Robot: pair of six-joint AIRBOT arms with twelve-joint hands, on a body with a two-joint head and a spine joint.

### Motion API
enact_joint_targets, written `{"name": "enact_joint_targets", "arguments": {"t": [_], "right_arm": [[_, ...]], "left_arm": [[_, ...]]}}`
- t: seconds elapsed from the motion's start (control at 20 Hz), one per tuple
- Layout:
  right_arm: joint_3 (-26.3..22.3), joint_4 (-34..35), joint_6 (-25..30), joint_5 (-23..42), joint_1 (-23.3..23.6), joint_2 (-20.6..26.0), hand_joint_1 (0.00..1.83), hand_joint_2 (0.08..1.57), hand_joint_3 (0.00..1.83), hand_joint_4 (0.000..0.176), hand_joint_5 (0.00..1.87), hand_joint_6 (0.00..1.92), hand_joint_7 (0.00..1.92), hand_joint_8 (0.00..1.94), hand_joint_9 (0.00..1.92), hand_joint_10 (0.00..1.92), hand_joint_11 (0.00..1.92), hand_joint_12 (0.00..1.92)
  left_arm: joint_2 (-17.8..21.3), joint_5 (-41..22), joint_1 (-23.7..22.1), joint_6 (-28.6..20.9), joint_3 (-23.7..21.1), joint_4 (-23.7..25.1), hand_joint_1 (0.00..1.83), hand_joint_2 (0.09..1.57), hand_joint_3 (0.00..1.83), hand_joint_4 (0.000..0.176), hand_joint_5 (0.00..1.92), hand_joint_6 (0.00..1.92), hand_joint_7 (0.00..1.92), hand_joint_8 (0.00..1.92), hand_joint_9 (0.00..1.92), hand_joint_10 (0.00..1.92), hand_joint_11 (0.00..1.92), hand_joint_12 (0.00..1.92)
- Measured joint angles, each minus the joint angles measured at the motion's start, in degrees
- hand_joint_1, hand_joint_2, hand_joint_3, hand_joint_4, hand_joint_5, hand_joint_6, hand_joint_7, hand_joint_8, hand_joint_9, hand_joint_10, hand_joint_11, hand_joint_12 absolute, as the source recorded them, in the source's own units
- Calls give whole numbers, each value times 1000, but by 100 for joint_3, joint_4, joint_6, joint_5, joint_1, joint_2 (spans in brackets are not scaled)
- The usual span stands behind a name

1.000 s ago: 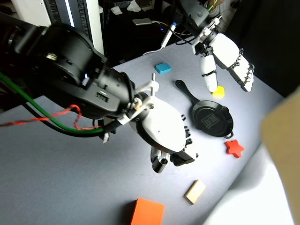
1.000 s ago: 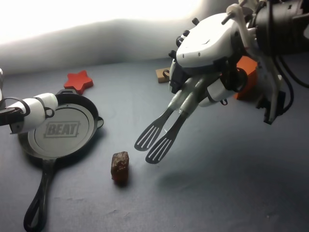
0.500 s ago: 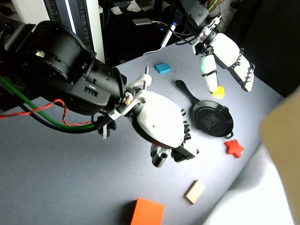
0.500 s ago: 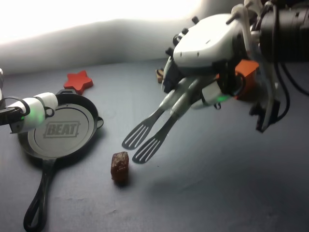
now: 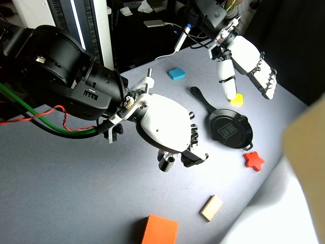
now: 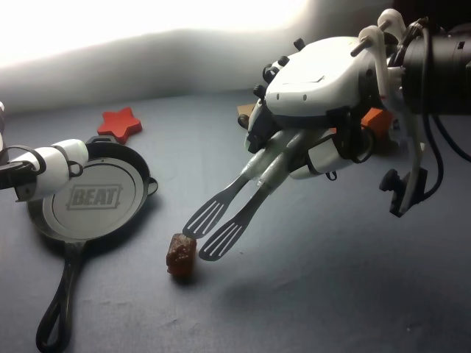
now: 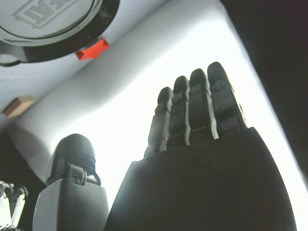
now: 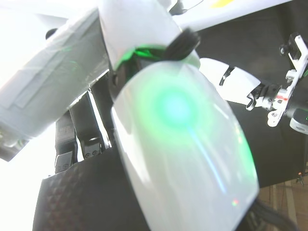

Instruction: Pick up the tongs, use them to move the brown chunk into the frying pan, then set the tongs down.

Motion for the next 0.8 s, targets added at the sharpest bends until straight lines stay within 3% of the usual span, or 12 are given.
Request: {"name": "enact_joint_targets", "arguments": {"t": [0.35, 0.65, 0.8], "right_arm": [[0, 0, -133, -92, 0, 0, 1087, 1193, 0, 0, 823, 86, 888, 8, 674, 399, 219, 1425], [-2, 0, -308, -417, -2, 229, 1082, 1194, 0, 0, 811, 72, 875, 1, 668, 379, 211, 1405], [0, 0, -343, -518, -9, 236, 1086, 1190, 0, 0, 801, 65, 869, 0, 666, 374, 215, 1411]], "left_arm": [[0, -7, 7, 2, 0, -11, 0, 1171, 0, 0, 76, 1, 93, 0, 74, 2, 0, 236], [0, -37, 7, 2, 0, -13, 0, 1180, 1, 0, 61, 2, 76, 2, 53, 0, 0, 159], [0, -37, 7, 2, 0, -13, 0, 1185, 2, 0, 85, 4, 94, 1, 74, 3, 0, 233]]}}
